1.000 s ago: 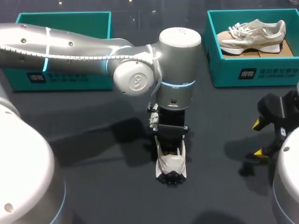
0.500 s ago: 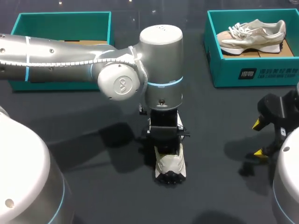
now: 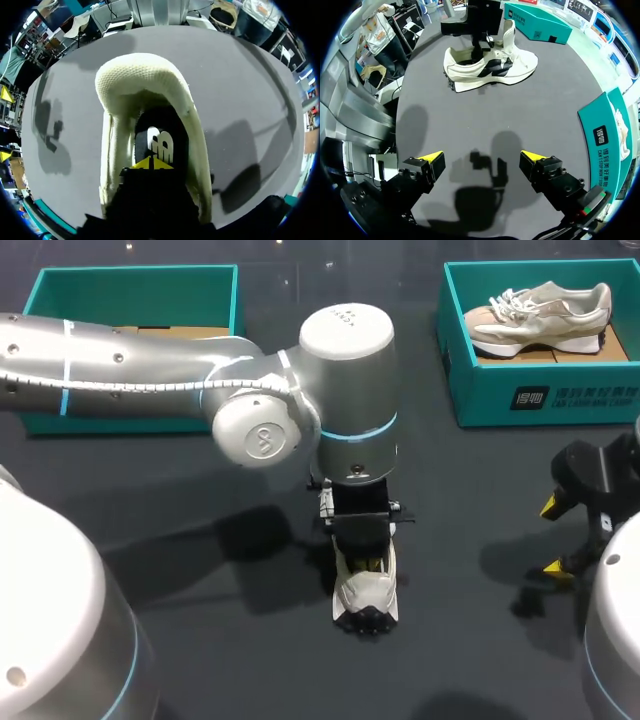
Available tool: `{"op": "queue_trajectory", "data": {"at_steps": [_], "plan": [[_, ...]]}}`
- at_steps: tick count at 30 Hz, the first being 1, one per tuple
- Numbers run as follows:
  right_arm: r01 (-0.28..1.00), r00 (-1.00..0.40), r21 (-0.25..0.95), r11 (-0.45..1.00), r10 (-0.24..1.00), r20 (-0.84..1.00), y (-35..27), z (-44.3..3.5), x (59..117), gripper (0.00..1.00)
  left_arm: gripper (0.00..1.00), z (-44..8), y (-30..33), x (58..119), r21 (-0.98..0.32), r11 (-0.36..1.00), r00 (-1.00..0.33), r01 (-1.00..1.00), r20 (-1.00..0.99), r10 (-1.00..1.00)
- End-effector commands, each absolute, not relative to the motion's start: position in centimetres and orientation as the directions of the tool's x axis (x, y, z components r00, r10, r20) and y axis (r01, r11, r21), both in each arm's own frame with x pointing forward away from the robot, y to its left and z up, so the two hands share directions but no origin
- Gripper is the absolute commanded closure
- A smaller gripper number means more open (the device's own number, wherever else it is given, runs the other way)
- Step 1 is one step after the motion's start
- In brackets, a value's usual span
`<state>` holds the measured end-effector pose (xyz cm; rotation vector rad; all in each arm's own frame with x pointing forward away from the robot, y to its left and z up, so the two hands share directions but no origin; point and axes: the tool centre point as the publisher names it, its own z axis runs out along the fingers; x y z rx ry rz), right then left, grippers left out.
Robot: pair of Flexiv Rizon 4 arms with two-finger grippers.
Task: Take the shoe out of the shoebox, open the shoe tongue, remove and reinsert the insole, then place the shoe into the shoebox
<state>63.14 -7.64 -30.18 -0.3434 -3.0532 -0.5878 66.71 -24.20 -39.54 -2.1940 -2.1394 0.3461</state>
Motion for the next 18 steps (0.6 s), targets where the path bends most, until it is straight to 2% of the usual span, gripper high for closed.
{"op": "queue_trajectory", "data": {"at_steps": [1, 7, 11, 18], "plan": [[0.216, -0.976, 0.364, 0.906, 0.212, 0.052, -7.7, -30.2, 63.0, 0.0, 1.0, -38.6, -22.9, 66.0, -0.213, -0.07, 0.038, 0.975, -0.15, 0.988], [0.216, -0.976, 0.364, 0.906, 0.212, 0.052, -7.7, -30.2, 63.0, 0.0, 1.0, -40.7, -23.4, 65.3, -0.188, -0.096, 0.081, 0.977, -0.084, 0.993], [0.216, -0.976, 0.364, 0.906, 0.212, 0.052, -7.7, -30.2, 63.0, 0.0, 1.0, -41.8, -23.8, 66.3, -0.158, -0.053, 0.044, 0.986, -0.058, 0.997], [0.216, -0.976, 0.364, 0.906, 0.212, 0.052, -7.7, -30.2, 63.0, 0.0, 1.0, -40.0, -23.6, 67.3, -0.103, -0.025, 0.018, 0.994, -0.075, 0.997]]}}
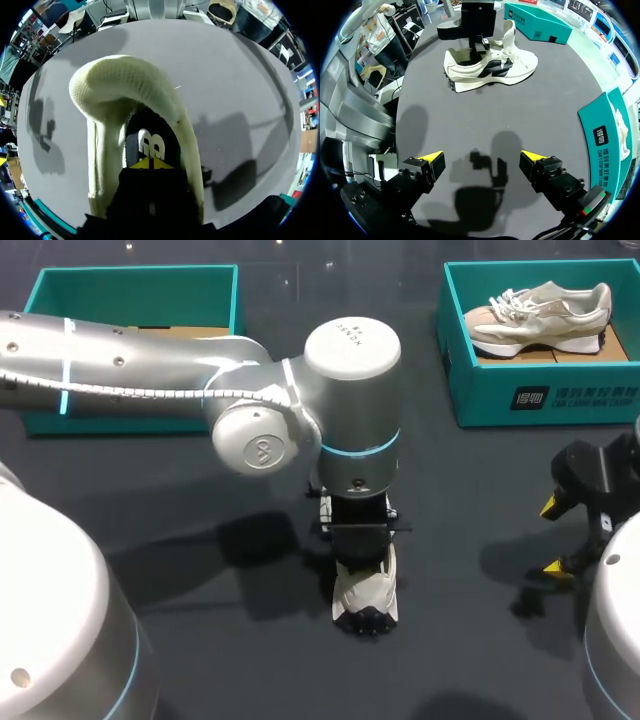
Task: Take the shoe out of the shoebox, open the shoe tongue, remove and reinsert the insole, then place the shoe into the shoebox
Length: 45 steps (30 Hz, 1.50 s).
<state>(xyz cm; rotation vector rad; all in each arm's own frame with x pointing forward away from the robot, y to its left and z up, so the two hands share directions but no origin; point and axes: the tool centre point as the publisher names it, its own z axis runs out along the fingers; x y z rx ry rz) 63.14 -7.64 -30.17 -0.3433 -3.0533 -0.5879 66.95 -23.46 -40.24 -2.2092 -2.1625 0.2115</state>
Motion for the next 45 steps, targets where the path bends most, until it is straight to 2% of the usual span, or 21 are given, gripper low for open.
{"op": "queue_trajectory", "data": {"at_steps": [1, 10, 20, 23, 26, 29, 34, 35, 36, 37, 39, 45], "plan": [[0.216, -0.976, 0.364, 0.906, 0.212, 0.052, -7.7, -30.2, 63.0, 0.0, 1.0, -39.4, -23.5, 67.2, -0.102, -0.033, 0.024, 0.994, -0.089, 0.996], [0.216, -0.976, 0.364, 0.906, 0.212, 0.052, -7.7, -30.2, 63.0, 0.0, 1.0, -35.2, -22.9, 66.7, 0.042, -0.014, 0.018, 0.999, -0.115, 0.993], [0.216, -0.976, 0.364, 0.906, 0.212, 0.052, -7.7, -30.2, 63.0, 0.0, 1.0, -35.9, -23.3, 68.2, 0.189, 0.073, -0.053, 0.979, -0.109, 0.993], [0.216, -0.976, 0.364, 0.906, 0.212, 0.052, -7.7, -30.2, 63.0, 0.0, 1.0, -36.1, -23.6, 68.8, 0.192, 0.082, -0.062, 0.978, -0.107, 0.992], [0.216, -0.976, 0.364, 0.906, 0.212, 0.052, -7.7, -30.2, 63.0, 0.0, 0.72, -36.4, -23.7, 69.2, 0.202, 0.092, -0.074, 0.975, -0.096, 0.993], [0.216, -0.976, 0.364, 0.906, 0.212, 0.052, -7.7, -30.2, 63.0, 0.0, 0.61, -36.5, -23.7, 69.2, 0.219, 0.098, -0.082, 0.971, -0.083, 0.993], [0.216, -0.976, 0.364, 0.906, 0.212, 0.052, -7.7, -30.2, 63.0, 0.0, 0.51, -36.4, -23.7, 69.3, 0.235, 0.115, -0.104, 0.965, -0.062, 0.993], [0.216, -0.976, 0.364, 0.906, 0.212, 0.052, -7.7, -30.2, 63.0, 0.0, 0.37, -36.4, -23.6, 69.3, 0.235, 0.118, -0.108, 0.965, -0.056, 0.993], [0.216, -0.976, 0.364, 0.906, 0.212, 0.052, -7.7, -30.2, 63.0, 0.0, 0.27, -36.3, -23.6, 69.4, 0.235, 0.12, -0.11, 0.965, -0.053, 0.992], [0.216, -0.976, 0.364, 0.906, 0.212, 0.052, -7.7, -30.2, 63.0, 0.0, 0.24, -36.2, -23.6, 69.5, 0.23, 0.122, -0.114, 0.966, -0.045, 0.992], [0.216, -0.976, 0.364, 0.906, 0.212, 0.052, -7.7, -30.2, 63.0, 0.0, 0.0, -36.2, -23.7, 69.7, 0.215, 0.128, -0.121, 0.968, -0.043, 0.992], [0.216, -0.976, 0.364, 0.906, 0.212, 0.052, -7.7, -30.2, 63.0, 0.0, 0.0, -36.0, -23.7, 71.0, 0.111, 0.118, -0.113, 0.987, -0.048, 0.992]]}}
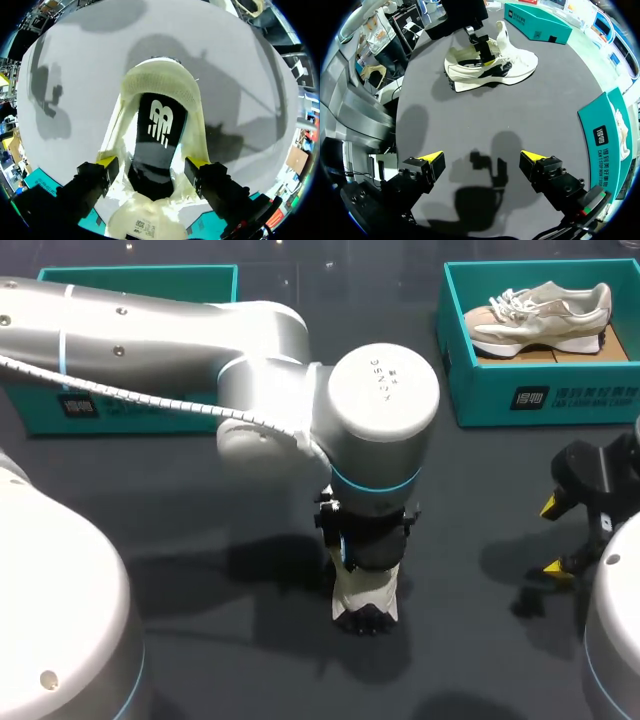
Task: Take the shoe out of the shoebox, open the shoe tongue, remove and reinsert the insole, then place the shoe into the shoebox
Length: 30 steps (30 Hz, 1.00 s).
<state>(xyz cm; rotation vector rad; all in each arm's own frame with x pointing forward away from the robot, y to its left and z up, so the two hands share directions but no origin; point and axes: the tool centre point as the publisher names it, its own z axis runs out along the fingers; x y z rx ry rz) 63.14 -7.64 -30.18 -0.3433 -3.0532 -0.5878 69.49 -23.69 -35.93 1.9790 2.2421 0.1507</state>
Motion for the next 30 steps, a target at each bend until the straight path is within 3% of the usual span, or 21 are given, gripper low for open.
{"op": "queue_trajectory", "data": {"at_steps": [1, 11, 30], "plan": [[0.216, -0.976, 0.364, 0.906, 0.212, 0.052, -7.7, -30.2, 63.0, 0.0, 0.0, -35.8, -23.7, 71.2, 0.104, 0.12, -0.115, 0.987, -0.052, 0.992], [0.216, -0.976, 0.364, 0.906, 0.212, 0.052, -7.7, -30.2, 63.0, 0.0, 0.0, -34.5, -23.4, 72.6, 0.016, 0.1, -0.099, 0.995, -0.074, 0.992], [0.216, -0.976, 0.364, 0.906, 0.212, 0.052, -7.7, -30.2, 63.0, 0.0, 0.0, -31.4, -21.7, 75.1, -0.015, 0.087, -0.088, 0.996, -0.105, 0.991]]}}
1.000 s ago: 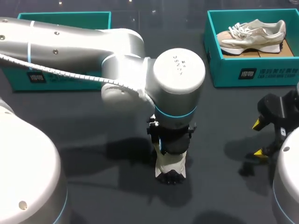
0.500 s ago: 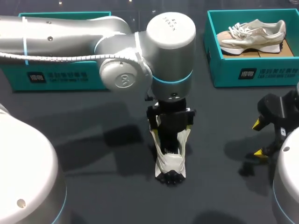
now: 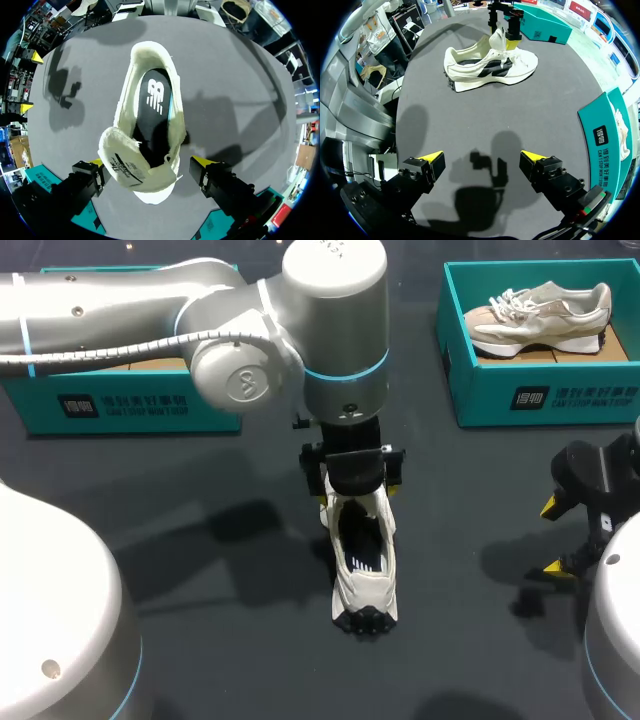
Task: Take the shoe out of the shoebox, open the shoe tongue, remove and reinsert the insole, then place the shoe into the shoebox
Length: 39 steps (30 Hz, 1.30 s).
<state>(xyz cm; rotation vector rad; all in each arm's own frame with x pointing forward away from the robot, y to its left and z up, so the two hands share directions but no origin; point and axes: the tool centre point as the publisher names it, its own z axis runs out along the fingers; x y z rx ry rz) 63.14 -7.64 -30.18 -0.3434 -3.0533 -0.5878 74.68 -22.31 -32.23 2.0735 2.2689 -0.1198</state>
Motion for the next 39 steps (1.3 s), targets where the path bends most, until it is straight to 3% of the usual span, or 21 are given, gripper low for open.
{"op": "queue_trajectory", "data": {"at_steps": [1, 7, 11, 15, 19, 23, 24, 39], "plan": [[0.216, -0.976, 0.364, 0.906, 0.212, 0.052, -7.7, -30.2, 63.0, 0.0, 0.0, -31.2, -21.6, 75.3, -0.015, 0.085, -0.087, 0.996, -0.106, 0.991], [0.216, -0.976, 0.364, 0.906, 0.212, 0.052, -7.7, -30.2, 63.0, 0.0, 0.0, -29.2, -21.5, 77.6, -0.023, 0.075, -0.077, 0.997, -0.117, 0.99], [0.216, -0.976, 0.364, 0.906, 0.212, 0.052, -7.7, -30.2, 63.0, 0.0, 0.12, -28.1, -21.9, 79.6, -0.027, 0.088, -0.09, 0.996, -0.121, 0.989], [0.216, -0.976, 0.364, 0.906, 0.212, 0.052, -7.7, -30.2, 63.0, 0.0, 0.16, -27.7, -22.2, 81.5, -0.055, 0.112, -0.117, 0.992, -0.102, 0.988], [0.216, -0.976, 0.364, 0.906, 0.212, 0.052, -7.7, -30.2, 63.0, 0.0, 0.33, -27.6, -22.3, 82.1, -0.063, 0.116, -0.121, 0.991, -0.086, 0.989], [0.216, -0.976, 0.364, 0.906, 0.212, 0.052, -7.7, -30.2, 63.0, 0.0, 0.42, -27.7, -22.5, 81.8, -0.082, 0.159, -0.167, 0.984, -0.1, 0.981], [0.216, -0.976, 0.364, 0.906, 0.212, 0.052, -7.7, -30.2, 63.0, 0.0, 0.51, -27.8, -22.5, 81.4, -0.076, 0.163, -0.17, 0.984, -0.101, 0.98], [0.216, -0.976, 0.364, 0.906, 0.212, 0.052, -7.7, -30.2, 63.0, 0.0, 0.56, -28.8, -21.8, 77.9, -0.142, 0.117, -0.133, 0.983, -0.103, 0.986]]}}
